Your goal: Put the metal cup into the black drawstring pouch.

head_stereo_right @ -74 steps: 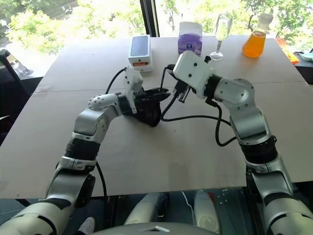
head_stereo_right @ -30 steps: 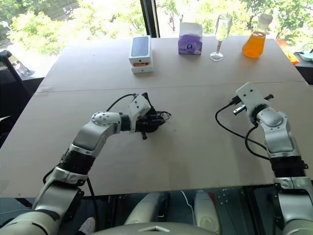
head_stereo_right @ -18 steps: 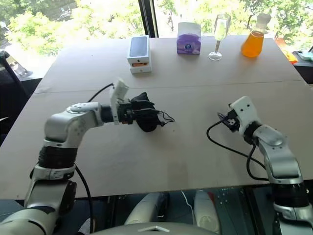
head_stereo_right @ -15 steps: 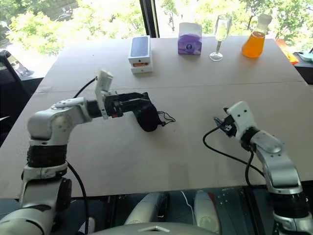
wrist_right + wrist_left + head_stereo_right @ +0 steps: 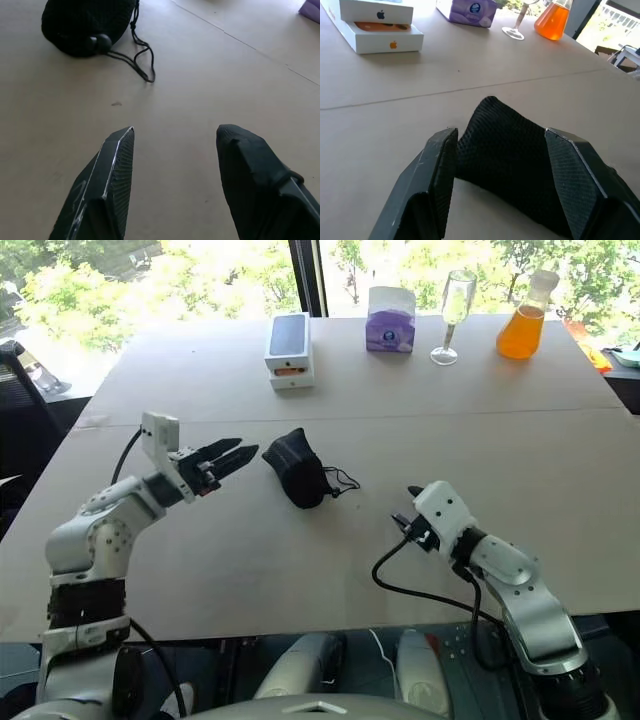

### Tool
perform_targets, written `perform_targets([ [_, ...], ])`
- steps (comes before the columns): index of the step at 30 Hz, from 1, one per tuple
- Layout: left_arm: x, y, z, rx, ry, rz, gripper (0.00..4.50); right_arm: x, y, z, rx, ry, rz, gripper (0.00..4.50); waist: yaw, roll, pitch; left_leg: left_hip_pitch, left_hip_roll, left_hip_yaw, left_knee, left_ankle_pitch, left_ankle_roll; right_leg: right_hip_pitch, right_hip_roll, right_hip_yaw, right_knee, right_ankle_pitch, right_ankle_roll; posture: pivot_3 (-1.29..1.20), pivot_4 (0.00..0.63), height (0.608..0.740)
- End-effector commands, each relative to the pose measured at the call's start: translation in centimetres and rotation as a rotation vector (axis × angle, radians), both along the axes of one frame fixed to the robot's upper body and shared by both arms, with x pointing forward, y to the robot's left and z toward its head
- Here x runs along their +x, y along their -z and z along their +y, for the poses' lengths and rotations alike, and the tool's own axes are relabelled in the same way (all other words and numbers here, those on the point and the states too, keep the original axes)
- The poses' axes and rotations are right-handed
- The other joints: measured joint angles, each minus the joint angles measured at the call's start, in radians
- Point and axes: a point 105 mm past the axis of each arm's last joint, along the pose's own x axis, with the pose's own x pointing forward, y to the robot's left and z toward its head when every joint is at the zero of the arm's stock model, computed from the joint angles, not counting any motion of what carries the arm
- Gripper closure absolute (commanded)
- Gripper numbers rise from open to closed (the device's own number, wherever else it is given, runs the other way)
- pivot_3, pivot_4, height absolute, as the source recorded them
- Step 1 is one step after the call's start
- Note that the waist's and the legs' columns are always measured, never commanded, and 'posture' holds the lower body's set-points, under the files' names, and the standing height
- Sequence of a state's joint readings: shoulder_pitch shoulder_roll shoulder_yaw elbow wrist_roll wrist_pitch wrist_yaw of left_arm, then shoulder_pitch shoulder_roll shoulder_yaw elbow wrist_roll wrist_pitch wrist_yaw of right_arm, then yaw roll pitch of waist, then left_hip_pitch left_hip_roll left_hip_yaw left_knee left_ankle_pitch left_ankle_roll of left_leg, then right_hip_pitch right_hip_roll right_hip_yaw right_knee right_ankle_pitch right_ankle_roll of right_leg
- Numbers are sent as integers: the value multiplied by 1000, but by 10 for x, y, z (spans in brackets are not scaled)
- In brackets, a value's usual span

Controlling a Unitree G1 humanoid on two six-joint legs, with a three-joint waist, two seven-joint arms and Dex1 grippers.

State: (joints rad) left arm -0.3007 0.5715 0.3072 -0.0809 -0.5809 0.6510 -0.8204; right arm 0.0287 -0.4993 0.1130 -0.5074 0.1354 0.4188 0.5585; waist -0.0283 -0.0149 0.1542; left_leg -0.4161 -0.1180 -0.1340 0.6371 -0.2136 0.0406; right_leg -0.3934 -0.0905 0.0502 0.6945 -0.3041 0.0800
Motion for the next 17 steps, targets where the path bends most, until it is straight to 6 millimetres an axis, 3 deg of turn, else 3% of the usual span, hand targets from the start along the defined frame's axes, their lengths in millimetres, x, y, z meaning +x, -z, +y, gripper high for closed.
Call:
perform_targets([
  [1, -24, -18, -11, 16, 85, -108, 11, -8, -14, -10, 76, 16, -30, 1374, 10, 0, 0, 0, 0, 0, 0, 0, 0, 0, 0, 0, 0, 0, 0, 0, 150, 740],
  [4, -42, -3, -7, 60, 30, -81, 0, -20, -14, -26, 75, 62, -41, 97, 16, 0, 0, 1, 0, 1, -1, 0, 1, 1, -1, 1, -1, 0, 0, 0, 150, 740],
  [11, -81, 27, 19, 116, -100, -3, 0, -57, -9, -62, 35, 125, 11, 42, 19, 1, 0, 2, 0, 0, -2, -3, 5, 2, -1, 0, -1, 0, 0, 0, 150, 740],
  [17, -89, 34, 27, 86, -176, 11, 0, -60, -12, -73, 19, 133, 14, 42, 24, 0, 0, 10, 2, -2, -1, -6, 1, 15, -1, -3, -8, 0, -1, 0, 150, 740],
])
